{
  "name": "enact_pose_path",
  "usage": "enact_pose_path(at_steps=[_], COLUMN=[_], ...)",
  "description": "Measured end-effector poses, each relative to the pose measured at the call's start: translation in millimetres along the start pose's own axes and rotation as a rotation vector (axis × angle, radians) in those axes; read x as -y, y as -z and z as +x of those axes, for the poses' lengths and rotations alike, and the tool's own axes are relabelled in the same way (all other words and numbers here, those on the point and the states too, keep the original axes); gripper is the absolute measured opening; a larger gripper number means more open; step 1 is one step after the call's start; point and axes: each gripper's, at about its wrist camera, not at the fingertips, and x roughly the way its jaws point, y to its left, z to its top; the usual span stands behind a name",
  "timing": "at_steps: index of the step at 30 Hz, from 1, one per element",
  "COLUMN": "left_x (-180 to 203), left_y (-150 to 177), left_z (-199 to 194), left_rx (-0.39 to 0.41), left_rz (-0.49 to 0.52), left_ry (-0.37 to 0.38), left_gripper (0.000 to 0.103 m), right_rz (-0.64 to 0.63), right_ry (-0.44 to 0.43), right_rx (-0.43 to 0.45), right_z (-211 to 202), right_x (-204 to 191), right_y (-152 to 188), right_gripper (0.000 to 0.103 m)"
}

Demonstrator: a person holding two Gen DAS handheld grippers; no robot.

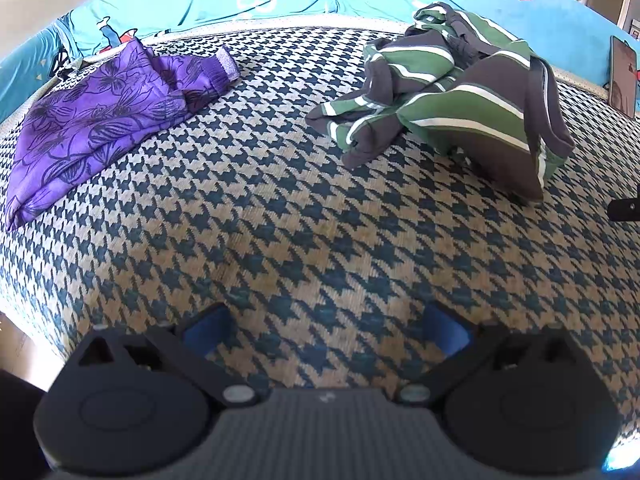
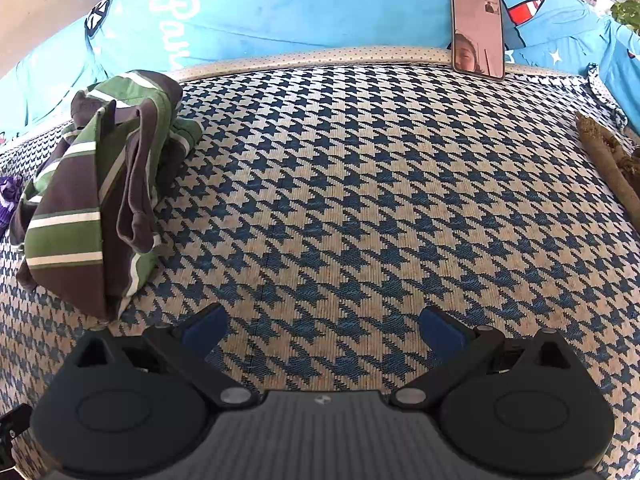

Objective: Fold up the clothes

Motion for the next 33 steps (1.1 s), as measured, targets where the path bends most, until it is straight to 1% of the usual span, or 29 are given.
enact_pose_path(at_steps=[9,13,16,19,21,25,27,29,33], left_x=[1.3,1.5,1.0,1.6,2.4,5.8,7.6,9.4,11.6], left_y=[2.2,1.4,-0.4,-4.0,-8.7,-24.5,-35.2,-46.1,-65.7], left_z=[0.3,0.9,1.4,1.8,1.1,-2.8,-4.3,-5.4,-6.7], left_rx=[0.002,-0.005,-0.014,-0.027,-0.029,0.003,0.018,0.034,0.061], left_rz=[0.013,0.013,0.010,0.007,0.007,0.014,0.025,0.043,0.114], left_ry=[-0.008,-0.010,-0.009,-0.009,-0.007,-0.008,-0.008,-0.004,0.010], left_gripper=[0.103,0.103,0.103,0.103,0.103,0.103,0.103,0.103,0.103], right_rz=[-0.038,-0.049,-0.031,0.010,0.048,0.091,0.094,0.094,0.086], right_ry=[0.014,0.005,-0.014,-0.031,-0.014,0.011,0.008,-0.003,-0.017], right_rx=[-0.013,-0.015,-0.015,0.015,0.032,0.044,0.050,0.055,0.057], right_z=[1.8,-0.5,-3.7,-8.8,-10.6,-12.2,-12.8,-12.7,-9.5], right_x=[-2.7,-2.0,1.7,8.7,13.9,21.6,21.5,20.8,16.4], right_y=[4.0,6.0,5.9,3.6,0.9,-3.3,-5.0,-7.3,-10.2], right_gripper=[0.103,0.103,0.103,0.103,0.103,0.103,0.103,0.103,0.103])
